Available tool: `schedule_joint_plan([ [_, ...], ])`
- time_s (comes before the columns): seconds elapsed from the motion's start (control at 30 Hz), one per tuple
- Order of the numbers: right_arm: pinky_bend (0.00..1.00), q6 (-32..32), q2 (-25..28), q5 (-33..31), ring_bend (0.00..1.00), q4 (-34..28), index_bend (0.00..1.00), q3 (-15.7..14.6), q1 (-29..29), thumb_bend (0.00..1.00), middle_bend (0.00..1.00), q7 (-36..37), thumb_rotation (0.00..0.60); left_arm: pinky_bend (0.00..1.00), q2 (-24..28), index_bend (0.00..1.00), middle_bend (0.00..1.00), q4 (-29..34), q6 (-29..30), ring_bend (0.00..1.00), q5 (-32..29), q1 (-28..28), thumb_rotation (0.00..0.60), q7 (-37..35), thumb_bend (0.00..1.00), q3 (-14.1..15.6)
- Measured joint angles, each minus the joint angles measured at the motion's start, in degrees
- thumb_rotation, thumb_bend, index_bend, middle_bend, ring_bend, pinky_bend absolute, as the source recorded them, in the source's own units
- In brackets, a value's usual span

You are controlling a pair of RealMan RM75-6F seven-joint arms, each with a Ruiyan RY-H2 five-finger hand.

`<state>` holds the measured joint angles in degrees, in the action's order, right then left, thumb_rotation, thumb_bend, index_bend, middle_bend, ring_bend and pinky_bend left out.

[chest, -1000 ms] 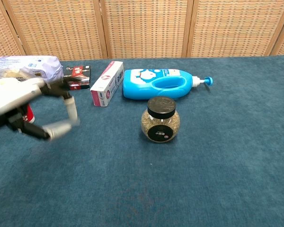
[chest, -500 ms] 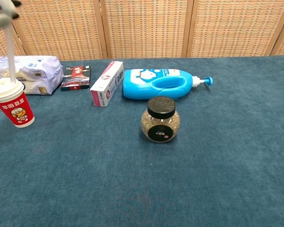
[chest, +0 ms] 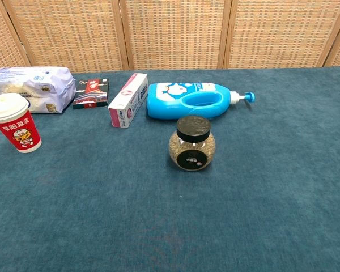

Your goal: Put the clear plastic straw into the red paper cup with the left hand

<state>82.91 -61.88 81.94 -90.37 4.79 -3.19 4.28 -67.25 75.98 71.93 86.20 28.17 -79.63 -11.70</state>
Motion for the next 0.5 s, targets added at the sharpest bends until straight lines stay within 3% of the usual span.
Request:
schedule_joint_plan([
  [0.5, 0.0, -0.94, -0.16, -1.24, 0.0, 0.74, 0.0, 0.32, -0.18, 0.0, 0.0, 0.46, 0.6, 0.0, -3.37, 0.58, 0.0, -9.0, -3.53, 0.0, -0.73, 0.77, 0.6, -10.84, 0.42, 1.7],
])
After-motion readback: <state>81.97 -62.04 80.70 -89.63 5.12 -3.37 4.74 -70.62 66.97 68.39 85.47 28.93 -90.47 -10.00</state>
